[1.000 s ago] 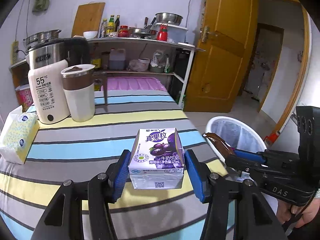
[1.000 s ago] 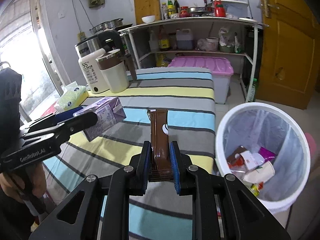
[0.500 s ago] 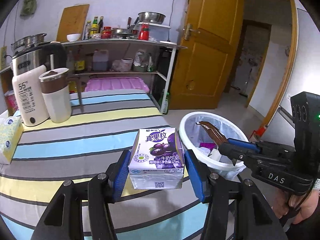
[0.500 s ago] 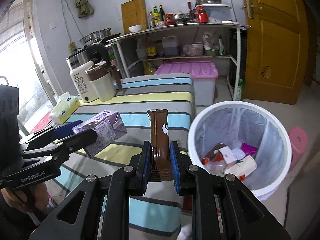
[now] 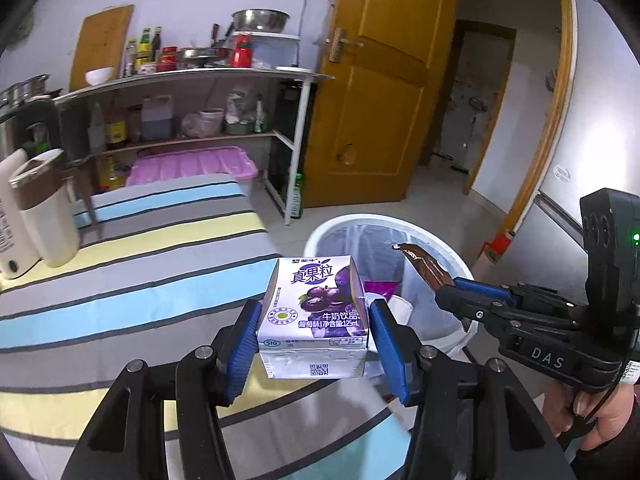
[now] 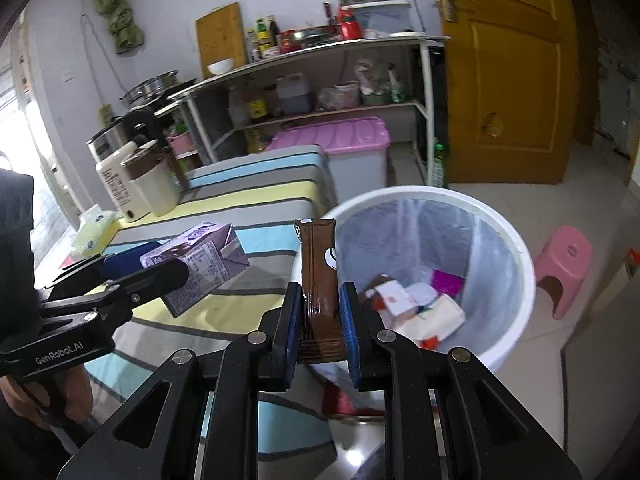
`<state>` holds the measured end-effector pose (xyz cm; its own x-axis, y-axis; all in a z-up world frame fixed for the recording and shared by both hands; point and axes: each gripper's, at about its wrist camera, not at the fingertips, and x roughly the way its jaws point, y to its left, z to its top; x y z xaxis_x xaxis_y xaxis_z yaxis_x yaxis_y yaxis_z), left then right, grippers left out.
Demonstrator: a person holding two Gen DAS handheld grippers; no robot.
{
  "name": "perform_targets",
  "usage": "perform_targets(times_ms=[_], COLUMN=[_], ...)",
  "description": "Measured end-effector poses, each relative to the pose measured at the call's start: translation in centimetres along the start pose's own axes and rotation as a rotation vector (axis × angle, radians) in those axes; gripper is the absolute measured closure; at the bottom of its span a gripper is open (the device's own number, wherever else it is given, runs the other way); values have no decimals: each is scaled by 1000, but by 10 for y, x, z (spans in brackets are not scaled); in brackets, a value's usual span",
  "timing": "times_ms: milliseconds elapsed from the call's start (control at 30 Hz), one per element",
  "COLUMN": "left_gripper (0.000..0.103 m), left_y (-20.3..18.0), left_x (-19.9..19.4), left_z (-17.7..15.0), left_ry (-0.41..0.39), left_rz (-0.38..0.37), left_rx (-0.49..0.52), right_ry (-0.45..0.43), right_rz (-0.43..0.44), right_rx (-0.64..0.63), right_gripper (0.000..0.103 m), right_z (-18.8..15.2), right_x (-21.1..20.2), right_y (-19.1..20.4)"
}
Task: Collect trash
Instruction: 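Carry the purple carton and brown wrapper over the trash bin with both tools, then open the right tool to drop the wrapper while the left tool drops the carton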
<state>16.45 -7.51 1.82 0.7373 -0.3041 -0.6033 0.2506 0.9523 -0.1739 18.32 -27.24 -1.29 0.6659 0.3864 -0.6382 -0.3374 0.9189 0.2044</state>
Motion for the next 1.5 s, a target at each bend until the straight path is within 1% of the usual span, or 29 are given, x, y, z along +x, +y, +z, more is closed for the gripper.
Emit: perform_targets(times_ms=[133, 367, 500, 800, 1100, 1267, 1367, 1500], left_gripper=[48, 48, 48, 47, 47, 47, 47, 47], left_y=[-13, -28, -36, -41, -42, -42, -43, -40], left_x=[18, 49, 66, 91, 102, 100, 96, 87], left_z=[5, 12, 15, 15, 15, 15, 14, 14], left_ry=[18, 57, 81, 118, 138, 128, 118, 104], left_rz=[-32, -63, -79, -100, -115, -117, -115, -112], left_rx=[20, 51, 66, 69, 57, 57, 58, 49], right_ry=[11, 36, 55, 86, 95, 91, 85, 68], right_rz=[-34, -75, -93, -118, -133, -137, -137, -141], right_rx=[29, 70, 88, 104, 98, 101, 99, 94], right_gripper=[82, 82, 82, 82, 81, 81, 76, 76], right_z=[-2, -6, -8, -10, -9, -10, -10, -9], right_x=[3, 11, 18, 30, 35, 33, 30, 22], right_y=[-18, -42, -52, -67, -69, -69, -67, -62])
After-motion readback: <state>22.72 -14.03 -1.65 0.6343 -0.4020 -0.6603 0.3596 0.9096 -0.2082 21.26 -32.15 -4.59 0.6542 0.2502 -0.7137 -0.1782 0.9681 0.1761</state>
